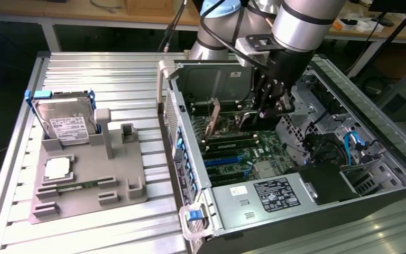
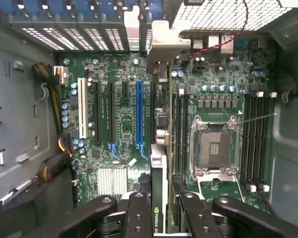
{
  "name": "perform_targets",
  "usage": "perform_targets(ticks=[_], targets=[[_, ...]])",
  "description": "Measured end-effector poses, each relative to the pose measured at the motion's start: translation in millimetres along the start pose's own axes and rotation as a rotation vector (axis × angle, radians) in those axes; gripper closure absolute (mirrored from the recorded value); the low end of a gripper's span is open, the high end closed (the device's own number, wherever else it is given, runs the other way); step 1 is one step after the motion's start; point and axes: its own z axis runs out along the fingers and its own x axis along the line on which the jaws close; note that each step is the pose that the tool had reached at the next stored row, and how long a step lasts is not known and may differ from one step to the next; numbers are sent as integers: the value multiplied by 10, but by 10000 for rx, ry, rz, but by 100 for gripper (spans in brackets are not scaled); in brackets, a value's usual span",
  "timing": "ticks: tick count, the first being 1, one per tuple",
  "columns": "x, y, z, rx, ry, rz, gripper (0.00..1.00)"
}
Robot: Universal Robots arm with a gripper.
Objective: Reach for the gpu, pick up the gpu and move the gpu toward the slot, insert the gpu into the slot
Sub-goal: 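Insert the gpu into the slot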
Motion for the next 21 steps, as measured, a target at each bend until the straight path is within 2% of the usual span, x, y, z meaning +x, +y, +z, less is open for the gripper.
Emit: perform_targets(ticks=[8,15,21], targets=[[14,68,57,3,7,142,73],[134,97,98,4,5,142,73],[157,159,197,4,5,142,73]])
